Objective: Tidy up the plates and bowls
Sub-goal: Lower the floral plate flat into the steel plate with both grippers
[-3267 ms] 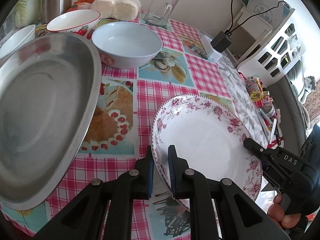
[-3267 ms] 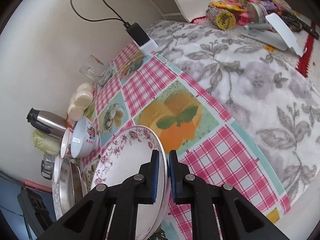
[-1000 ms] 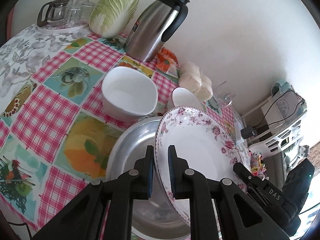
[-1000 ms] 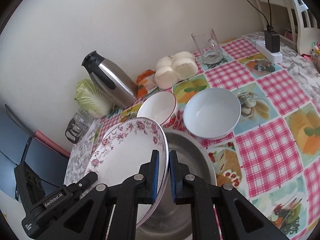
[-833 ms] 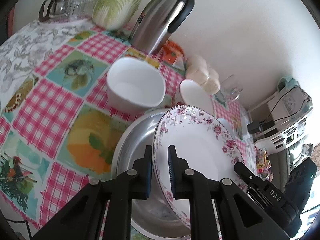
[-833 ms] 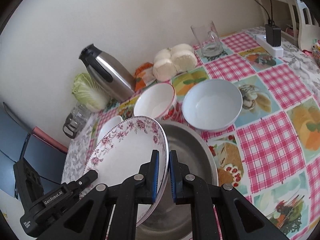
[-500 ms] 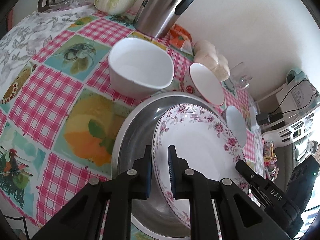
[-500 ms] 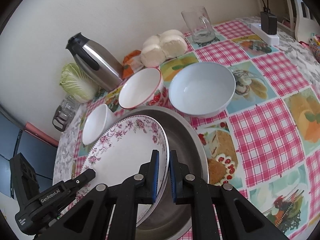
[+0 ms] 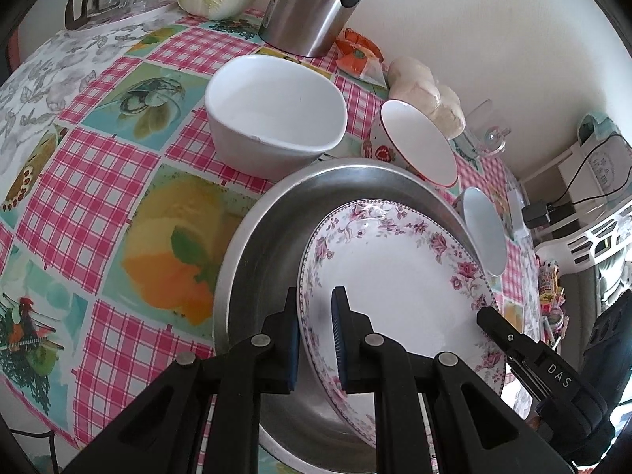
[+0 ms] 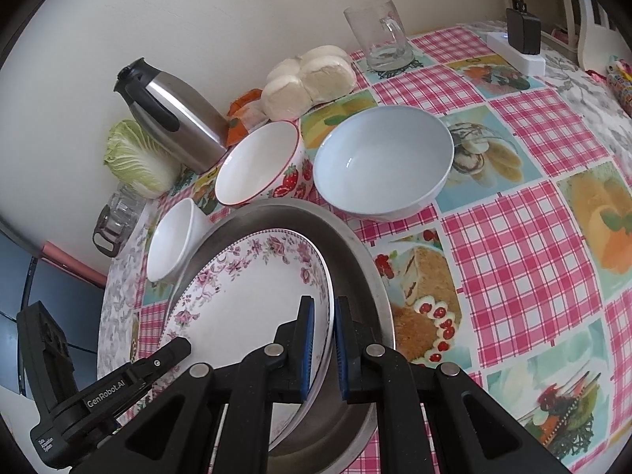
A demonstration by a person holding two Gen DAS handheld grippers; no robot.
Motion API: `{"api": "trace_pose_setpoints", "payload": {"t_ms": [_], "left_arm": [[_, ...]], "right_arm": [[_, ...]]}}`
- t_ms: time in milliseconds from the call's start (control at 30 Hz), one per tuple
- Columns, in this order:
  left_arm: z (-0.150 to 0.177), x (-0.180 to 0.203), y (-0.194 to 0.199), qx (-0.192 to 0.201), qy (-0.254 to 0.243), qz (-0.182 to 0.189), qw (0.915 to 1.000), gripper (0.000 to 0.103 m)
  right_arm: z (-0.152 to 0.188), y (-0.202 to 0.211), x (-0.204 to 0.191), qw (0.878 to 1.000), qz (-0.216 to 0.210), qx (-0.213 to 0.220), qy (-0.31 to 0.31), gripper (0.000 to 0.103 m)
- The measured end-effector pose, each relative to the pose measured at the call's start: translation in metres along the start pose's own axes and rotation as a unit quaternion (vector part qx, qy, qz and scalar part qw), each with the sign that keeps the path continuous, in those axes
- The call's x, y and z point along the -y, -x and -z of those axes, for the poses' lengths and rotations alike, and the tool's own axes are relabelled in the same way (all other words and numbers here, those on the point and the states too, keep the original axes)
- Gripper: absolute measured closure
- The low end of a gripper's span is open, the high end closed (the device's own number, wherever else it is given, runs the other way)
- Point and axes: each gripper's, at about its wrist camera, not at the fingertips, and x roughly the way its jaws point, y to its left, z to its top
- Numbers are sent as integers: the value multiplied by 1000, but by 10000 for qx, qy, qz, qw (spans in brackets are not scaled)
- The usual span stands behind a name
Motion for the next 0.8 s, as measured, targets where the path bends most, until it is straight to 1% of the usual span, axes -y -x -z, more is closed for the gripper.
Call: {"api": "trace_pose_setpoints", "payload": {"t_ms": [300, 433, 500, 800], "left_arm": [[0, 1, -8, -148, 36, -62, 9999, 89], [1, 0, -13, -235, 39, -187, 9995, 89], [1, -3, -15, -261, 78, -191, 9994, 89], [2, -6, -15, -249, 105, -267, 9993, 89]], "right_arm": [[0, -6, 1, 9999, 95, -102, 10, 92], [1, -9, 0, 9997, 161, -167, 61, 92], [1, -11, -1, 9995, 196, -206, 100, 91], [-1, -18, -5, 9990, 248, -354, 139, 89]]}}
